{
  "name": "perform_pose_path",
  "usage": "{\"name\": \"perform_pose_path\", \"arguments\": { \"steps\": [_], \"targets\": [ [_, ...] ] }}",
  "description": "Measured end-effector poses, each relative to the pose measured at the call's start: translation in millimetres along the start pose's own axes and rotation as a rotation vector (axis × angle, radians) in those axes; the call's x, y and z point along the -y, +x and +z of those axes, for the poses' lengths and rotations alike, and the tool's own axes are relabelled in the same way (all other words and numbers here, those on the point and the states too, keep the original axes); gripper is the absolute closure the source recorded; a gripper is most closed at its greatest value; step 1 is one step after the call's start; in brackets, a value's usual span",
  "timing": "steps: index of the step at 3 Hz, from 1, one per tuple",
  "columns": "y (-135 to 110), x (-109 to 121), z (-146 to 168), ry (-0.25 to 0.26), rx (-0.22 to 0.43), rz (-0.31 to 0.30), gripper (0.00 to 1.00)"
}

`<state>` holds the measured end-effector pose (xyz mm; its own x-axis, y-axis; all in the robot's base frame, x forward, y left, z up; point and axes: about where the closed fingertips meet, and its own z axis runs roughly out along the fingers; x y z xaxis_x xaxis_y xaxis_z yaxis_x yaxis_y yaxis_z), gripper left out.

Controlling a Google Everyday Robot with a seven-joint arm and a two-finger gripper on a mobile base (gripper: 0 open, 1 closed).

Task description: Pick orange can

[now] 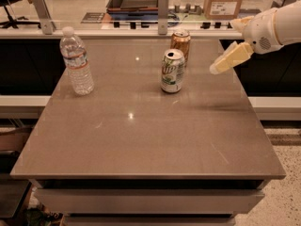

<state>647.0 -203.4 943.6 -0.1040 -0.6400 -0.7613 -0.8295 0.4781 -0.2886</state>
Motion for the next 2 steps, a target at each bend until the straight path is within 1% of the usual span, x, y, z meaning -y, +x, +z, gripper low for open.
{"name": "perform_pose_path", "arguments": {
  "steps": [1,2],
  "targets": [
    [0.0,0.0,0.1,0.0,0.0,0.0,0.0],
    [3.7,8.9,3.6,0.015,0.042,0.039,0.0]
  ]
}}
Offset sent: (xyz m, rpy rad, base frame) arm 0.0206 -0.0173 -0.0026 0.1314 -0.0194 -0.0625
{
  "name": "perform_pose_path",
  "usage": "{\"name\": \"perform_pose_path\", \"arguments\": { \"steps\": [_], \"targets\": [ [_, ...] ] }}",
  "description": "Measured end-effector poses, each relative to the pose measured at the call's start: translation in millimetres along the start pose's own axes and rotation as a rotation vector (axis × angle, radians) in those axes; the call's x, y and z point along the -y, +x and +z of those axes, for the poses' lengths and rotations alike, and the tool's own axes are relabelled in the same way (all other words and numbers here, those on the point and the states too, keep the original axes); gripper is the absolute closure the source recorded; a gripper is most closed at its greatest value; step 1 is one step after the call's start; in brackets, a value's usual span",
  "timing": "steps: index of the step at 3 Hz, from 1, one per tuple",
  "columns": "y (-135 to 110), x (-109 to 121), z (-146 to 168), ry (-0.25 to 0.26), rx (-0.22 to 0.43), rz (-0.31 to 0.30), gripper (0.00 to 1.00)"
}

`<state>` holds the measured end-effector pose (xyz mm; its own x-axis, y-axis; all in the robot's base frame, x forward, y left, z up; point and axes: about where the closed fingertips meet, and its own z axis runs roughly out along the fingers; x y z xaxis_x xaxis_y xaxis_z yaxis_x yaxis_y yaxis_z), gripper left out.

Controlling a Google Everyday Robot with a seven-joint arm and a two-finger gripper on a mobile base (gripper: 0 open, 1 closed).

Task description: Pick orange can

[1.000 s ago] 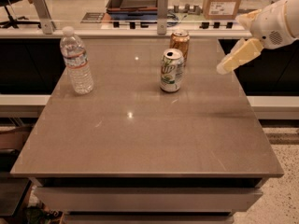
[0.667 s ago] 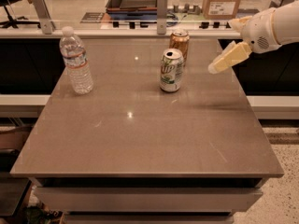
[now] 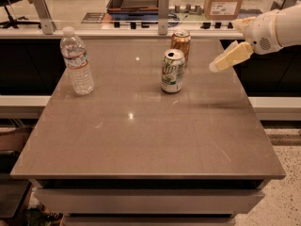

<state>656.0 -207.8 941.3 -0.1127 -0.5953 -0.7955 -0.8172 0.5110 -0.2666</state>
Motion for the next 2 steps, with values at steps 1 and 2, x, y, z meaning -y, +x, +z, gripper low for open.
{"name": "perform_pose_path", "arguments": {
  "steps": [1,2],
  "targets": [
    [-8.3,7.7,12.5,0.0,0.067,0.017,0.0],
    [-20.9,10.6,31.2,-0.014,0.131,0.027,0.0]
  ]
}}
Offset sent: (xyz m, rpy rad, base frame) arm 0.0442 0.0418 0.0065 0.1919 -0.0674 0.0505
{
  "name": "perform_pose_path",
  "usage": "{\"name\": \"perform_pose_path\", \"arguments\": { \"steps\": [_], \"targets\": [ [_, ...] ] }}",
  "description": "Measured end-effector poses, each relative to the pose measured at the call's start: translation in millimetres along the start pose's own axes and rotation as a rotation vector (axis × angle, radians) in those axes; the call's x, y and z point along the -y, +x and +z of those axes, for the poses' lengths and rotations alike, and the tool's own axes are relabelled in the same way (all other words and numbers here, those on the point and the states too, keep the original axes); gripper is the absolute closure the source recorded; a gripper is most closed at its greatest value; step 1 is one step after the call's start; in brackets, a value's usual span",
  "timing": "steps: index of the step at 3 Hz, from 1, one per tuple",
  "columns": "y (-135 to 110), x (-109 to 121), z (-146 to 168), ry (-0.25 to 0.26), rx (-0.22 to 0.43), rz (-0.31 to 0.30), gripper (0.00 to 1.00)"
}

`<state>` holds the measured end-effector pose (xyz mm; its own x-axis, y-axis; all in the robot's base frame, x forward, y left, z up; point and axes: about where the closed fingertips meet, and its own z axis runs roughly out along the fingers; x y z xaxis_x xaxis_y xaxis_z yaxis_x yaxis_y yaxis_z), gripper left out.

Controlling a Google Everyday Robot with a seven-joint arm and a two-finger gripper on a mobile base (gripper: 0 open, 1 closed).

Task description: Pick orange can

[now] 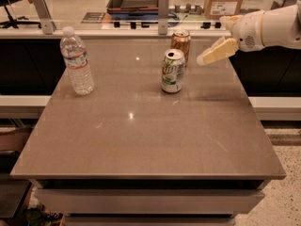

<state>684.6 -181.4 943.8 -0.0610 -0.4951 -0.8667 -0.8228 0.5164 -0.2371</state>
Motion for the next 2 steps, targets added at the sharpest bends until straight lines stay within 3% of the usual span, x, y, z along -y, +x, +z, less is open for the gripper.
{"name": "perform_pose_path", "arguments": {
  "steps": [2],
  "targets": [
    [-5.1,-4.9,40.6,-0.011,0.089,0.008,0.0]
  ]
}}
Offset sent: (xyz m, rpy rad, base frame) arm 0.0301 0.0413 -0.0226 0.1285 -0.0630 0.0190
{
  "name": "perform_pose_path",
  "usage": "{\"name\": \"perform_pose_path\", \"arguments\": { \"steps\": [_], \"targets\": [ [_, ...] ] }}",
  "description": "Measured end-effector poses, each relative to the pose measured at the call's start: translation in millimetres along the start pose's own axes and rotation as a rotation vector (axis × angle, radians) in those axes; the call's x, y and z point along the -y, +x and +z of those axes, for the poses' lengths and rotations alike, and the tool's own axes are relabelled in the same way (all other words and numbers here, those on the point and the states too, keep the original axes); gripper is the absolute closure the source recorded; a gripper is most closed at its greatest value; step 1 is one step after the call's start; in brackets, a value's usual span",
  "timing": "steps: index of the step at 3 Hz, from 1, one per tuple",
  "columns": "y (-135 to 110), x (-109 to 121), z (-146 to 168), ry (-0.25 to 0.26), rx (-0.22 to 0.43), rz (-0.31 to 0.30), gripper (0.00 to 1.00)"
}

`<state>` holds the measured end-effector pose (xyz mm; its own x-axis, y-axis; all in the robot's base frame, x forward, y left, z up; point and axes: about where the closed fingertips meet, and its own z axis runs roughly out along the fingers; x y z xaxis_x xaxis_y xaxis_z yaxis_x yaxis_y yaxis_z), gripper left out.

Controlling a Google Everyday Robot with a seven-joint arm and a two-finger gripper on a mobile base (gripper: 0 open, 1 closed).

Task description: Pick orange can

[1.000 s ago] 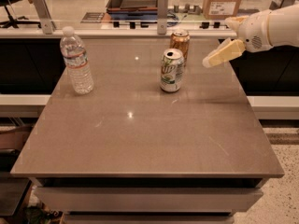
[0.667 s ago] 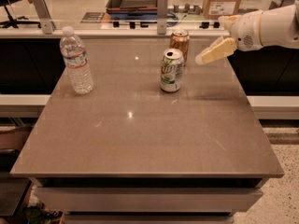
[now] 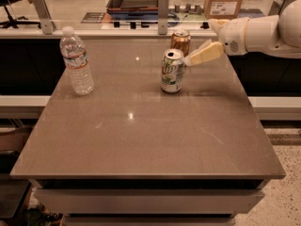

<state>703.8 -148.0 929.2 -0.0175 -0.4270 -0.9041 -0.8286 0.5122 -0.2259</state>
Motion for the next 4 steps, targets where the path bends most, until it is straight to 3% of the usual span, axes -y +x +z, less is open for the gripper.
{"name": "perform_pose_path", "arguments": {
  "steps": [4],
  "targets": [
    [34.2,31.3,38.0,0.05,0.159,0.077,0.0]
  ]
}}
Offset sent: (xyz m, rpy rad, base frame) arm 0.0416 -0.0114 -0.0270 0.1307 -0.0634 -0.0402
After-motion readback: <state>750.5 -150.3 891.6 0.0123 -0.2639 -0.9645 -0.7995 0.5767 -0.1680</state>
